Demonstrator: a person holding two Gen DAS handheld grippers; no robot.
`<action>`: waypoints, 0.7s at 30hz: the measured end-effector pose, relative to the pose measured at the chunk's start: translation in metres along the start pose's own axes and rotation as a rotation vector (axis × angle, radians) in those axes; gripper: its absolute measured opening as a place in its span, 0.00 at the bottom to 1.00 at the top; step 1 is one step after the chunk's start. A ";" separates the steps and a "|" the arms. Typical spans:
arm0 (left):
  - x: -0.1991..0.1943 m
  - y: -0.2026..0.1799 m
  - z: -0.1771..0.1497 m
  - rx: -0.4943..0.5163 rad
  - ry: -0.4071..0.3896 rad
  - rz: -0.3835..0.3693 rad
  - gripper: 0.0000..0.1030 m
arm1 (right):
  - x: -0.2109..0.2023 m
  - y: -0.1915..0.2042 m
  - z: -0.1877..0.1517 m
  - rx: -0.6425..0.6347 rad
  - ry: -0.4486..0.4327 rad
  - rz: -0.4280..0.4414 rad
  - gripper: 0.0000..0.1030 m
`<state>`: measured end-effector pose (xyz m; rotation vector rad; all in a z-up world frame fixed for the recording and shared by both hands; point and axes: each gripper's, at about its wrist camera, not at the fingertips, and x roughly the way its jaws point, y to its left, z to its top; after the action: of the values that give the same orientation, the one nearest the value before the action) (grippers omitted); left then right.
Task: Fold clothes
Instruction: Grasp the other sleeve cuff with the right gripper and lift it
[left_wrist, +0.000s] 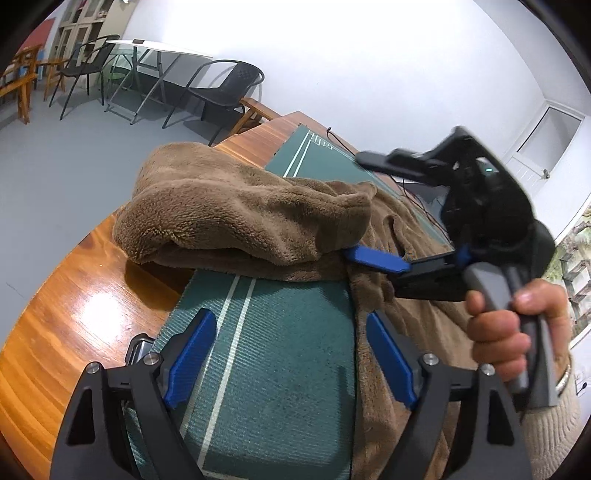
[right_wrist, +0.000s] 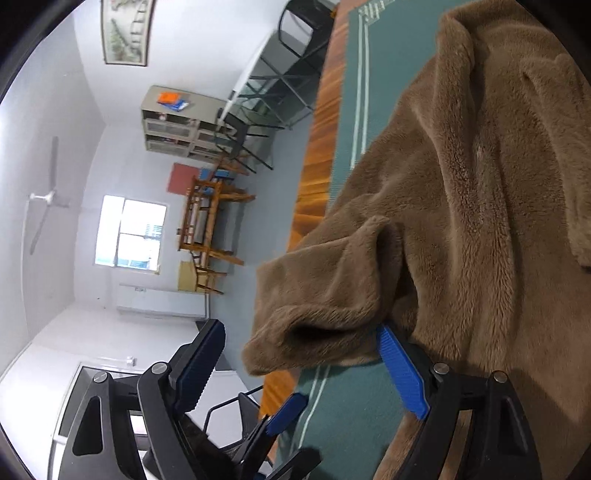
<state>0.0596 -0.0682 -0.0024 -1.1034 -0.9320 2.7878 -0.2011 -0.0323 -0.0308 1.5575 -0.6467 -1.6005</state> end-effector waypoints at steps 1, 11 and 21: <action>-0.001 0.001 -0.001 -0.005 -0.002 -0.006 0.84 | 0.000 -0.001 0.000 0.003 0.002 -0.005 0.84; -0.004 0.008 -0.002 -0.038 -0.010 -0.053 0.84 | 0.015 0.016 0.004 -0.139 0.002 -0.154 0.51; -0.007 0.010 -0.005 -0.052 -0.013 -0.066 0.85 | 0.022 -0.001 0.008 -0.062 0.008 -0.143 0.48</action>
<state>0.0705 -0.0753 -0.0062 -1.0411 -1.0289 2.7367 -0.2076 -0.0508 -0.0428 1.5935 -0.4859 -1.7020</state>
